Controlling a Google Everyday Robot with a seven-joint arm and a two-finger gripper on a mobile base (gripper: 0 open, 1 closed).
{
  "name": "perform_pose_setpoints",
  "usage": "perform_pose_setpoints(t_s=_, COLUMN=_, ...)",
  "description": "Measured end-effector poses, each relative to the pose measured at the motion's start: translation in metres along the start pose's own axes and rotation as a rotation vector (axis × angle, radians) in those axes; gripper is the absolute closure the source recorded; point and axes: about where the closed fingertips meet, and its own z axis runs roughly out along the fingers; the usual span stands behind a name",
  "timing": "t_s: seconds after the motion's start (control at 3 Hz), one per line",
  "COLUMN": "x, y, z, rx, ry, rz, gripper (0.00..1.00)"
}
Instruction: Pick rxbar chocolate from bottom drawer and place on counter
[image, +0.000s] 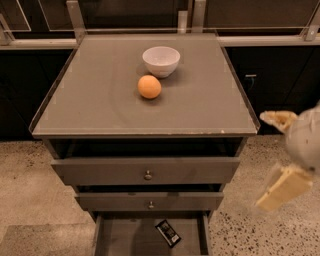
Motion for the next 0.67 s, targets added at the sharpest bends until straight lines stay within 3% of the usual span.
perform_pose_setpoints(t_s=0.33, x=0.003, y=0.040, z=0.053, rx=-0.004, ry=-0.123, rz=0.108, gripper=0.00)
perform_pose_setpoints(t_s=0.67, x=0.018, y=0.077, z=0.128, rx=-0.065, ry=-0.150, rz=0.213, gripper=0.00)
